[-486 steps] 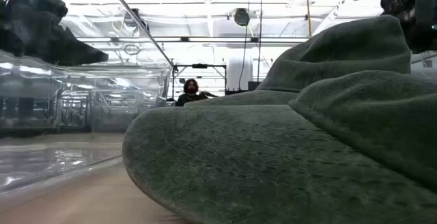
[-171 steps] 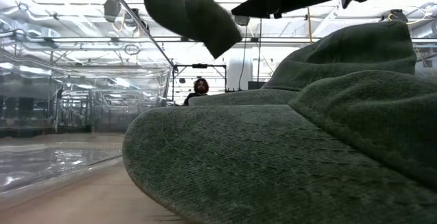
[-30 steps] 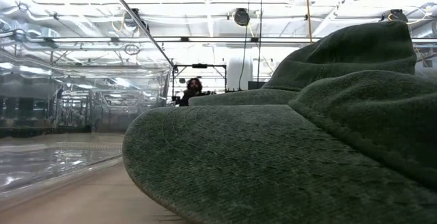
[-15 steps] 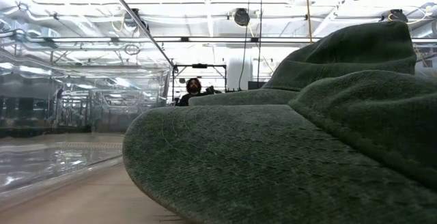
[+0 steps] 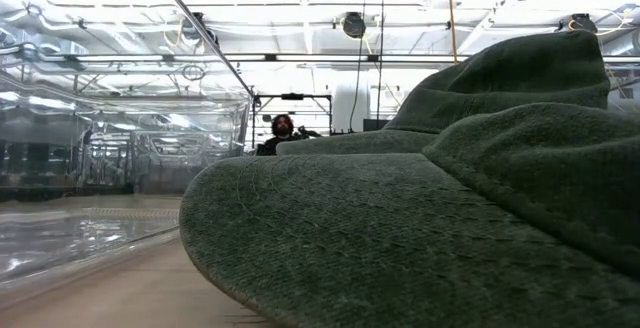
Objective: Pick & Place hat
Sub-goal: Put the top green cap into the top transparent bin
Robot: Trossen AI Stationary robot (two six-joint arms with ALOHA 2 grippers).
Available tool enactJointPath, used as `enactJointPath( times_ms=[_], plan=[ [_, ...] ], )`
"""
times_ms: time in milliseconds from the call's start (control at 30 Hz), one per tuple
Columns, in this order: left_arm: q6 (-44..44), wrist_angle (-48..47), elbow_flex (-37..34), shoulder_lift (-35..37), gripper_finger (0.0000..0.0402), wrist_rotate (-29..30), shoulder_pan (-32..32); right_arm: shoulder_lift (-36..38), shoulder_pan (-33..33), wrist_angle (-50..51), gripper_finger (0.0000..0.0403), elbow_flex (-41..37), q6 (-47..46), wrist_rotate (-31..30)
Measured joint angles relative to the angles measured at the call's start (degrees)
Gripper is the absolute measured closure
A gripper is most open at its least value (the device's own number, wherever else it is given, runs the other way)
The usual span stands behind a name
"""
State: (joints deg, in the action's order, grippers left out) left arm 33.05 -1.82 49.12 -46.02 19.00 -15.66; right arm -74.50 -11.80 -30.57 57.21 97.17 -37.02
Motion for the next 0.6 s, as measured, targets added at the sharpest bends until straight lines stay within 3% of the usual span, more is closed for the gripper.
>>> enactJointPath(
  times_ms=[200, 500, 600],
  plan=[
    [-0.8, 0.1, 0.0, 0.0, 0.0392, 0.0, -0.1, -0.6, 0.6, -1.6, 0.0156, 0.0, 1.0, 10.0],
    [-0.3, -0.2, 0.0, -0.1, 0.0393, 0.0, -0.1, -1.4, 1.5, -5.2, 0.0158, 0.0, 2.5, 15.3],
    [-0.3, -0.2, 0.0, -0.1, 0.0391, 0.0, -0.1, -1.4, 1.7, -4.7, 0.0183, 0.0, 0.4, 16.3]
  ],
)
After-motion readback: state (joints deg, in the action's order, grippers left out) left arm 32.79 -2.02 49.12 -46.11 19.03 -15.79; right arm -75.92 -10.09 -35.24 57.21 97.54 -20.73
